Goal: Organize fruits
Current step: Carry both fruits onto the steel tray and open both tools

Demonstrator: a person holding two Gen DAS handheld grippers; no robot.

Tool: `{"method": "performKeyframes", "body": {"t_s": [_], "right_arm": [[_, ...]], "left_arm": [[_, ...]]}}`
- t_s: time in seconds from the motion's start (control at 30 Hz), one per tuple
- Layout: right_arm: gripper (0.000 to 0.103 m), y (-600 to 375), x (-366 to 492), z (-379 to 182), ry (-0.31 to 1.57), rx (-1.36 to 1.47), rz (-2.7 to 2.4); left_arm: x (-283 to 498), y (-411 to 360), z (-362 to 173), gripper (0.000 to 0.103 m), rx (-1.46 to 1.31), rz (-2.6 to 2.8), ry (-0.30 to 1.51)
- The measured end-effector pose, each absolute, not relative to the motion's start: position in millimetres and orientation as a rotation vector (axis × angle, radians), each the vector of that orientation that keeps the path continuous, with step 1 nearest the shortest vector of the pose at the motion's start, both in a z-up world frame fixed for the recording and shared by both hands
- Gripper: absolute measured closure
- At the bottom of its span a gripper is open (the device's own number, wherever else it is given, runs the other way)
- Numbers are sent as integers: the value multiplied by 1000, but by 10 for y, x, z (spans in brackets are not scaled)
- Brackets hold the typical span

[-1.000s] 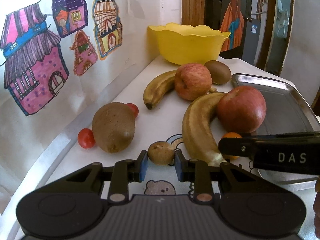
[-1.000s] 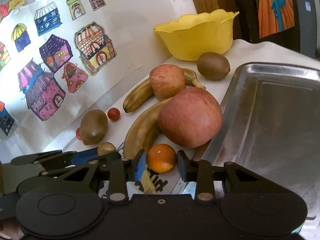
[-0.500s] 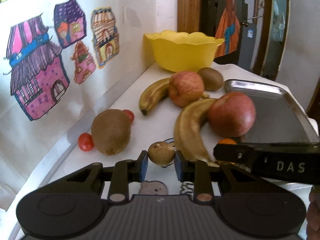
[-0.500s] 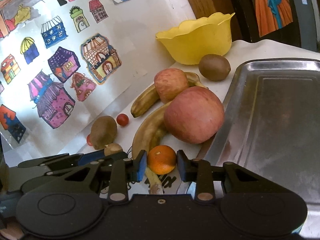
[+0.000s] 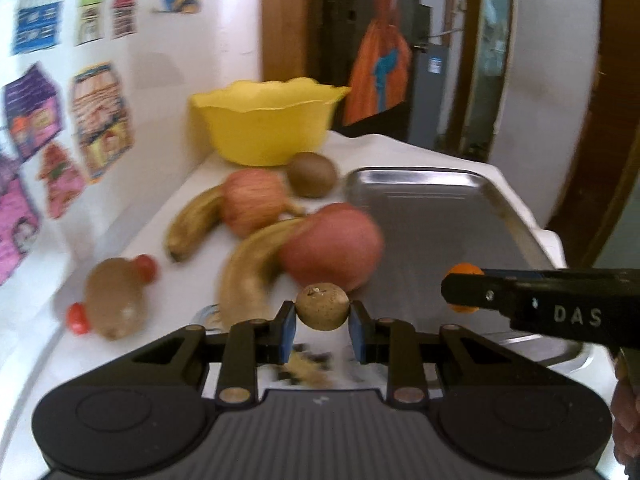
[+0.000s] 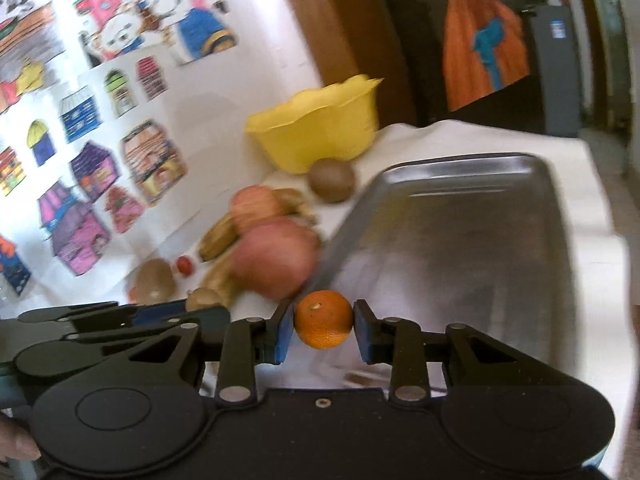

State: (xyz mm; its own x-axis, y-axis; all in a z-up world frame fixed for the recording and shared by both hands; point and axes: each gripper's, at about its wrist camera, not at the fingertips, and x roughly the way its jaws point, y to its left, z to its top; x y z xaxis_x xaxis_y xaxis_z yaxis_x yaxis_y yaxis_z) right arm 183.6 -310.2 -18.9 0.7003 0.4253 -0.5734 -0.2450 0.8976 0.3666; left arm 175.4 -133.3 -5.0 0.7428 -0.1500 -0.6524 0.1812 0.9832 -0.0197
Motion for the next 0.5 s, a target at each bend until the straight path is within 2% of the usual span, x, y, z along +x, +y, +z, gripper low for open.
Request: {"method": "performKeyframes", "body": {"t_s": [0.5], "right_arm": [[69, -3833, 2041, -276, 689, 262, 275]], "left_arm": [[2087, -2073, -222, 72, 75, -238, 734]]}}
